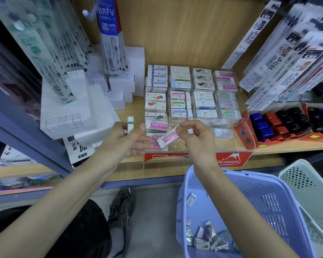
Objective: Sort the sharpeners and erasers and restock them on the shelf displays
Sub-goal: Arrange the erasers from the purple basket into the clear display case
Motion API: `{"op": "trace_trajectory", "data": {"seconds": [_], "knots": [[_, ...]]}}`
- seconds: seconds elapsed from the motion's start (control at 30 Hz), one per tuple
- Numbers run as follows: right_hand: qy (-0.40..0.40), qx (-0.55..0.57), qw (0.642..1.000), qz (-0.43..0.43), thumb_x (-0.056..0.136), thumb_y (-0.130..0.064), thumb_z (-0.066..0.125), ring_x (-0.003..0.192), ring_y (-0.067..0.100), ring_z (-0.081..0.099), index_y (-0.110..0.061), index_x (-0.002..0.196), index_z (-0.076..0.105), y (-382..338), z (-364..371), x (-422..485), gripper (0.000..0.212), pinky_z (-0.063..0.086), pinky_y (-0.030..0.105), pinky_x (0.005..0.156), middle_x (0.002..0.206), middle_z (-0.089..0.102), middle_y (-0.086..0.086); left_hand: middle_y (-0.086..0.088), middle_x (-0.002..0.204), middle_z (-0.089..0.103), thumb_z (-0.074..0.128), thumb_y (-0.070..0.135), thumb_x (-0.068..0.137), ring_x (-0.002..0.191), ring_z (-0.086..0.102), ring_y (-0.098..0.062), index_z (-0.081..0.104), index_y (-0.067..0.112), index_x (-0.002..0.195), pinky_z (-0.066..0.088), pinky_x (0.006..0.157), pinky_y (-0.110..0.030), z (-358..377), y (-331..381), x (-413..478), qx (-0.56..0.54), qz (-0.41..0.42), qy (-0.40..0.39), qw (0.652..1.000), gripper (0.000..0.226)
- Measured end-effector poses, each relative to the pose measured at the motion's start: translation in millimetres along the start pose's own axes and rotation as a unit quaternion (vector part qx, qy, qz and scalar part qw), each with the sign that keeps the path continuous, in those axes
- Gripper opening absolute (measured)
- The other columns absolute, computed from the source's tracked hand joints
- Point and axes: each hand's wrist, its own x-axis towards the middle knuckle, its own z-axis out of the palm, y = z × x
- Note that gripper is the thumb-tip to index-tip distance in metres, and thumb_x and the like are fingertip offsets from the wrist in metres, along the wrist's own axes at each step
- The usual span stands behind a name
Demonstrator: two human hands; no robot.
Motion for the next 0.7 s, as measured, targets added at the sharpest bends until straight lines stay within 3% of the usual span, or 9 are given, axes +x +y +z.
{"op": "trace_trajectory", "data": {"seconds": [0.07, 0.17, 0.23, 0.33, 0.47, 0.53, 0.6, 0.7], "knots": [[0.022, -0.004, 1.000, -0.012, 0.086, -0.010, 0.064, 0.071, 0.004, 0.053, -0.018, 0.089, 0.066, 3, 6, -3, 0.009, 0.040, 0.010, 0.060, 0.080, 0.062, -0.009, -0.016, 0.094, 0.073, 0.049, 0.034, 0.092, 0.070, 0.072, -0.018, 0.048, 0.013, 0.103, 0.056, 0.055, -0.021, -3, 6, -3, -0.082, -0.041, -0.036, 0.995, 0.024], [0.064, 0.027, 0.998, 0.000, 0.089, -0.011, 0.062, 0.054, -0.008, 0.049, -0.015, 0.092, 0.066, 5, 18, -6, 0.007, 0.037, 0.004, 0.051, 0.074, 0.056, -0.007, -0.010, 0.087, 0.072, 0.044, 0.037, 0.094, 0.052, 0.062, -0.010, 0.063, 0.006, 0.104, 0.046, 0.041, -0.016, -8, 9, -2, -0.115, -0.074, -0.070, 0.988, 0.037], [0.093, -0.005, 0.996, -0.005, 0.088, -0.016, 0.062, 0.059, -0.005, 0.049, -0.019, 0.089, 0.066, 8, 28, -5, 0.005, 0.040, 0.011, 0.057, 0.078, 0.058, -0.007, -0.002, 0.071, 0.060, 0.046, 0.037, 0.094, 0.044, 0.048, -0.006, 0.065, 0.005, 0.104, 0.037, 0.037, -0.015, -11, 9, -1, -0.102, -0.079, -0.074, 0.989, 0.038], [0.102, -0.084, 0.991, -0.029, 0.090, -0.023, 0.061, 0.069, 0.003, 0.053, -0.022, 0.090, 0.066, 11, 38, -8, 0.006, 0.040, 0.025, 0.063, 0.083, 0.063, -0.008, 0.000, 0.063, 0.048, 0.045, 0.032, 0.096, 0.041, 0.037, -0.007, 0.061, 0.003, 0.100, 0.028, 0.035, -0.016, -14, 9, -1, -0.093, -0.096, -0.077, 0.988, 0.033], [0.043, -0.201, 0.976, -0.076, 0.092, -0.025, 0.056, 0.086, 0.014, 0.060, -0.020, 0.101, 0.067, 13, 29, -14, 0.015, 0.051, 0.033, 0.074, 0.099, 0.067, -0.005, -0.002, 0.062, 0.046, 0.048, 0.007, 0.089, 0.043, 0.032, -0.008, 0.048, 0.009, 0.086, 0.022, 0.038, -0.018, -13, 10, -1, -0.027, -0.077, -0.061, 0.995, 0.003], [0.010, -0.251, 0.960, -0.126, 0.090, -0.016, 0.055, 0.091, 0.014, 0.057, -0.019, 0.107, 0.065, 13, 18, -14, 0.020, 0.050, 0.033, 0.079, 0.114, 0.059, -0.004, -0.002, 0.062, 0.050, 0.053, 0.000, 0.086, 0.043, 0.033, -0.008, 0.049, 0.008, 0.092, 0.022, 0.038, -0.018, -14, 8, 0, 0.009, -0.061, -0.035, 0.997, 0.010], [-0.059, -0.305, 0.927, -0.211, 0.088, -0.008, 0.056, 0.098, 0.015, 0.056, -0.017, 0.114, 0.064, 9, 9, -8, 0.029, 0.049, 0.033, 0.079, 0.121, 0.052, -0.004, -0.002, 0.064, 0.056, 0.059, 0.000, 0.085, 0.043, 0.036, -0.007, 0.052, 0.009, 0.096, 0.024, 0.037, -0.017, -14, 6, 1, 0.022, -0.049, -0.026, 0.998, 0.015], [-0.176, -0.453, 0.831, -0.270, 0.089, -0.018, 0.059, 0.104, 0.019, 0.057, -0.023, 0.121, 0.061, 3, 1, 7, 0.032, 0.049, 0.032, 0.074, 0.126, 0.048, -0.006, -0.003, 0.071, 0.067, 0.063, 0.006, 0.086, 0.047, 0.044, -0.008, 0.057, 0.009, 0.099, 0.032, 0.039, -0.017, -17, 5, 3, 0.034, -0.042, -0.036, 0.998, 0.014]]}}
